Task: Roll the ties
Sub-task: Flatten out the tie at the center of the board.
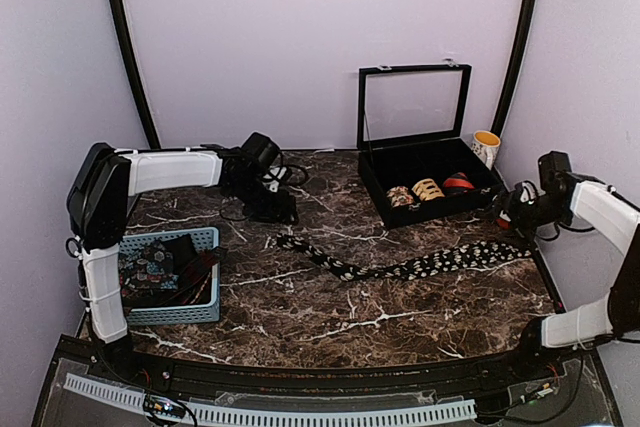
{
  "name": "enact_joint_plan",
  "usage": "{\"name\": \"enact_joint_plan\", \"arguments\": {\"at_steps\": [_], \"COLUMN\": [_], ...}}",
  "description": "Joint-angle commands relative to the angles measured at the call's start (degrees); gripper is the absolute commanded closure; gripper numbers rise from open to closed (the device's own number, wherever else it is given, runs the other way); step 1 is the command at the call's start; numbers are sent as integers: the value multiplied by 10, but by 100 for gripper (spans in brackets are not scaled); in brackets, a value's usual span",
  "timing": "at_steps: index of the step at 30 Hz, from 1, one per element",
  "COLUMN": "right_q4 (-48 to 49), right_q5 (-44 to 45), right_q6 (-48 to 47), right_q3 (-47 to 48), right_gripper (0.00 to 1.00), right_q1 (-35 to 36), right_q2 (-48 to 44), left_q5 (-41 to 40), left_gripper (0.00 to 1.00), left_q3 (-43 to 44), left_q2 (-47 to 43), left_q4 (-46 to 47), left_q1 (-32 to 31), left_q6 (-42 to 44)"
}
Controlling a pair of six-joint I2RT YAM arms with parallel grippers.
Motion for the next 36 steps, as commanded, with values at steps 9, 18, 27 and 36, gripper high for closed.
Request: {"name": "enact_joint_plan", "arguments": {"at_steps": [9,18,27,36], "right_q4": [164,181,183,222], "right_q5": [-59,-16,0,23], "right_q6": [74,46,27,53], "right_q3": [-1,53,41,-16], "right_gripper": [30,33,38,40], "right_q1": [276,397,446,449], "right_q2": [82,210,256,275], "left_q5": [-99,-68,-3,-62], "left_gripper": [40,34,55,100], "left_q3": [108,79,39,-1], "left_q2": [66,68,59,-33], "left_q4": [-176,-180,-124,-57], "left_q1": [-35,-28,-28,-25], "left_q6": [-12,-113,-137,-71]}}
